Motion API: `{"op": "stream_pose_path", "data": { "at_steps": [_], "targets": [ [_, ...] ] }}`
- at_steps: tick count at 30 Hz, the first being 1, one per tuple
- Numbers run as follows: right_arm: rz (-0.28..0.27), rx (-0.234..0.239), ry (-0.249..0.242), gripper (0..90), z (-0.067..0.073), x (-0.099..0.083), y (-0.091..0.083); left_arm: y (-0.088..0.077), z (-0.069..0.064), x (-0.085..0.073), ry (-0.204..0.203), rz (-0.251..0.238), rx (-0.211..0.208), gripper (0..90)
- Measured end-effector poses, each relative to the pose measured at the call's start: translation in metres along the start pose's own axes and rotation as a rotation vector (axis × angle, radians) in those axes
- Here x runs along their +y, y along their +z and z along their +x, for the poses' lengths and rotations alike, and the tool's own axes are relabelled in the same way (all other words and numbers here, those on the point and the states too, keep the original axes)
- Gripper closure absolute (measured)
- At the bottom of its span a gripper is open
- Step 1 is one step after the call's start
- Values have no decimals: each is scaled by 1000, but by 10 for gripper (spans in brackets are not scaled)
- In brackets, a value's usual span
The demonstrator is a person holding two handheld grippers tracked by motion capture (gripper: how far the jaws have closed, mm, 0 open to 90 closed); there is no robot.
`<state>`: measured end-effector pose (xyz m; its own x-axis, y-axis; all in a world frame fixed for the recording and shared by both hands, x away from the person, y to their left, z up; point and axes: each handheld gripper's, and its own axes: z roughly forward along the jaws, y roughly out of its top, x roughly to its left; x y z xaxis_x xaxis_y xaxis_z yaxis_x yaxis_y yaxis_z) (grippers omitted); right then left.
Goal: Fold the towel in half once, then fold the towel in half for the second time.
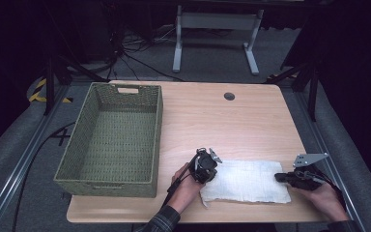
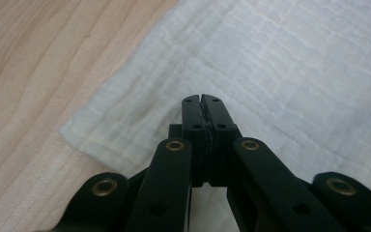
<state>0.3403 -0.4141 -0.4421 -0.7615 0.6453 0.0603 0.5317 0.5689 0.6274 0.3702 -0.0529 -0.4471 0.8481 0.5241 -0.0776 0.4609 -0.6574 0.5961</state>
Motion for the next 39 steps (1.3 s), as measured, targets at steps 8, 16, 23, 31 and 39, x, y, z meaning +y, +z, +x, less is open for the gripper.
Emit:
{"op": "stream_pose_path", "data": {
  "at_steps": [8, 16, 23, 31, 39],
  "targets": [
    [-72, -51, 7, 774, -16, 21, -4, -12, 26, 9, -55, -40, 80, 781],
    [-46, -66, 62, 743, -46, 24, 8, -2, 47, 7, -101, -3, 97, 675],
    [-14, -42, 63, 731, -47, 20, 18, 2, 48, 4, -88, 11, 93, 646],
    [-13, -26, 59, 859, -45, 18, 16, 3, 41, 3, -36, 6, 72, 838],
    [-40, -49, 50, 869, -42, 21, 13, -2, 44, 2, -73, -10, 78, 865]
  ]
}}
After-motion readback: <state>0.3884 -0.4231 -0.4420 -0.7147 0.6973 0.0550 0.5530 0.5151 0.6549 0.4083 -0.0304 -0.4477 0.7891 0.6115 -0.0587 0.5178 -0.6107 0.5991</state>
